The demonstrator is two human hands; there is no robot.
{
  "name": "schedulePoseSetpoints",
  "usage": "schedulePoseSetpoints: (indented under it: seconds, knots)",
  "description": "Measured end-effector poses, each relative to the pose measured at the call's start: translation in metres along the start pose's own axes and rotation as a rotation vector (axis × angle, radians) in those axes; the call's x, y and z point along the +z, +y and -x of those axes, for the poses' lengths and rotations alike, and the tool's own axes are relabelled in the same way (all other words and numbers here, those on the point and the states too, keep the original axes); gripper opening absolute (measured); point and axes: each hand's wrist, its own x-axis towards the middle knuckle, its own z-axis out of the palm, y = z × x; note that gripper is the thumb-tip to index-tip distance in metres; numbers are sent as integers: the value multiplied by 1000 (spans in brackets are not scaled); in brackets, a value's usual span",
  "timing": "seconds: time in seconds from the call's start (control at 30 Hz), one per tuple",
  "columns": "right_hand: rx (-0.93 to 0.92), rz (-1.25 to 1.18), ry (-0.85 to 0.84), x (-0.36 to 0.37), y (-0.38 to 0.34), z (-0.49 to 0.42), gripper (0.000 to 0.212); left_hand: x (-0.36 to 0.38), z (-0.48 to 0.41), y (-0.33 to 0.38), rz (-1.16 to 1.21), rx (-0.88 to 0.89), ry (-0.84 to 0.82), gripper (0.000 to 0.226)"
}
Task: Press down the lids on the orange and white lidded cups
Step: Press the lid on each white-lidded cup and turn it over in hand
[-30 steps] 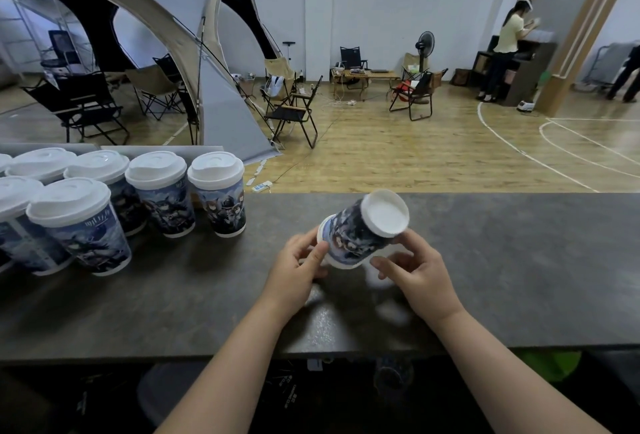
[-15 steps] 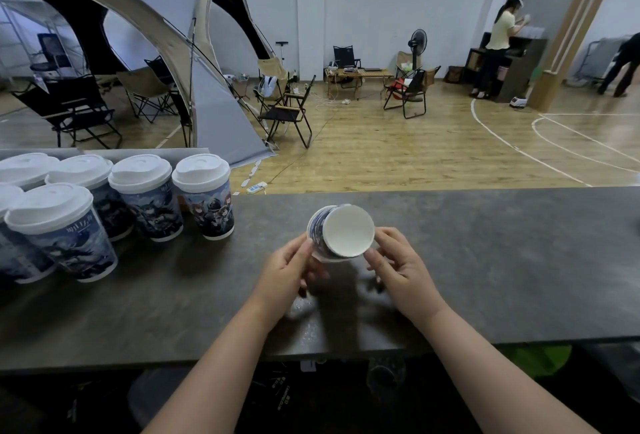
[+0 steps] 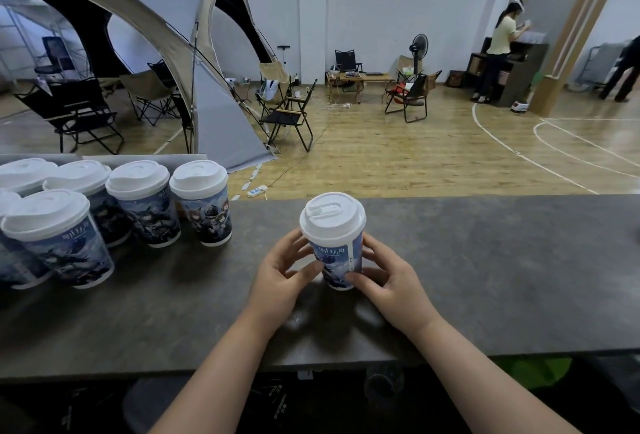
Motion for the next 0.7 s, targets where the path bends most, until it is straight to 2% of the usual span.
schedulePoseSetpoints:
  seconds: [0.2, 0.37, 0.47, 0.6, 0.7]
  knots:
    - [-19, 74, 56, -1, 4, -1, 64, -1, -3, -1, -21, -61, -12, 49]
    - [42, -74, -16, -17, 7, 2, 57, 19, -8, 2, 22, -154, 57, 31]
    - [93, -129, -42, -49, 8, 8, 66, 55, -11, 5, 43, -147, 17, 29]
    - [63, 54, 27, -123, 12, 15, 62, 127, -19, 4, 54, -162, -31, 38]
    - [86, 31, 112, -189, 26, 25, 68, 197, -29, -1, 89, -188, -50, 28]
